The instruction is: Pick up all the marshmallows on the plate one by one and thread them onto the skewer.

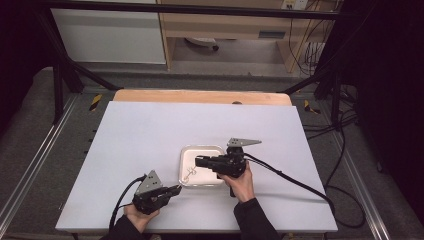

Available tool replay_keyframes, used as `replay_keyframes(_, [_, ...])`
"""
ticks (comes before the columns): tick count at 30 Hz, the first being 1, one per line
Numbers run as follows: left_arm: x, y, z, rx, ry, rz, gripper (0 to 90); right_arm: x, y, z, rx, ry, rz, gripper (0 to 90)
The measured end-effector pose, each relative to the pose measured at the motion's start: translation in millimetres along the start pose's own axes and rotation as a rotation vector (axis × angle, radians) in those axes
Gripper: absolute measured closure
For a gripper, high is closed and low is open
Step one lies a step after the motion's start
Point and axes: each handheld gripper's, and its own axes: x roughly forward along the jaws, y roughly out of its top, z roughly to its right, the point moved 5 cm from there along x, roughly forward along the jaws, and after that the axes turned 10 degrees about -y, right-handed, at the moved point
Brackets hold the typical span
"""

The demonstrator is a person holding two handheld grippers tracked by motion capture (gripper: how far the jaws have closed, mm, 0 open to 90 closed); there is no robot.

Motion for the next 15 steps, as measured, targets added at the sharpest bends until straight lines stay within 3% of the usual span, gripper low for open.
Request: replay_keyframes(15, [1.1, -0.5, 1.0, -0.001, -0.008, -0.005, 88.5, 0.2, -5.7, -3.5, -0.02, -0.006, -0.001, 79.7])
